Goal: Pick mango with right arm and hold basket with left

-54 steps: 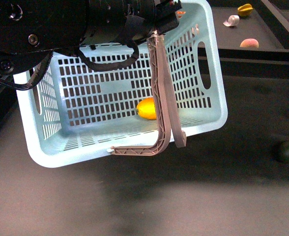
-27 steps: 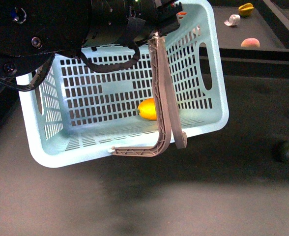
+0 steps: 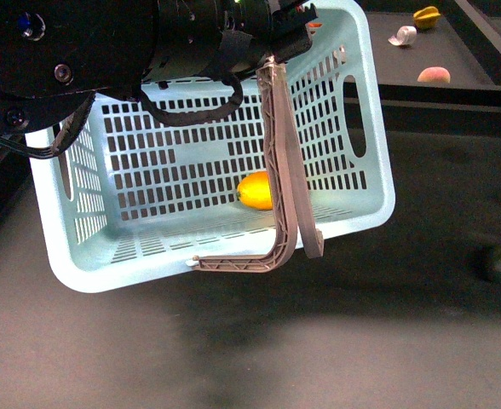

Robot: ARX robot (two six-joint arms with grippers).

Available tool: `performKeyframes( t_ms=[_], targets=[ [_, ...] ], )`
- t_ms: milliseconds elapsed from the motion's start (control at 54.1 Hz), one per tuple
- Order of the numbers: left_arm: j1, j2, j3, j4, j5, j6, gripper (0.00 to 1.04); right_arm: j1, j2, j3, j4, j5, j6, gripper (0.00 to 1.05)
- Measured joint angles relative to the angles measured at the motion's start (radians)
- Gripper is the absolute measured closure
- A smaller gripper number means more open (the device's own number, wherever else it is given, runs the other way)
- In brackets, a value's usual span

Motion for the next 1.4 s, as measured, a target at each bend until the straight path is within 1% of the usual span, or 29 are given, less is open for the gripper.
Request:
performKeyframes(
  t_ms=[351, 942, 979, 997, 1034, 1404],
  targets=[
    [0.000, 0.000, 0.000, 0.000, -0.001, 0.001, 0.99, 0.000, -0.177, 0.000, -0.167, 0.000, 0.000, 1.03],
    [0.000, 0.000, 0.000, 0.000, -0.001, 0.000, 0.99, 0.000, -0.350, 0.000, -0.340, -0.001, 0.000, 1.03],
    [0.000, 0.000, 0.000, 0.000, -0.001, 0.000, 0.99, 0.000, -0.401, 0.001, -0.409, 0.000, 0.000, 1.03],
    [0.000, 0.000, 0.000, 0.000, 0.000, 0.000, 0.99, 0.000, -0.443, 0.000, -0.466, -0.002, -0.001, 1.03],
    [0.000, 0.000, 0.000, 0.000, 0.000, 0.001, 0.99, 0.000, -0.491, 0.000, -0.502, -0.002, -0.001, 1.03],
    [0.000, 0.000, 0.000, 0.000, -0.001, 0.000, 0.99, 0.000, -0.512, 0.000, -0.508, -0.002, -0.001, 1.03]
  ],
)
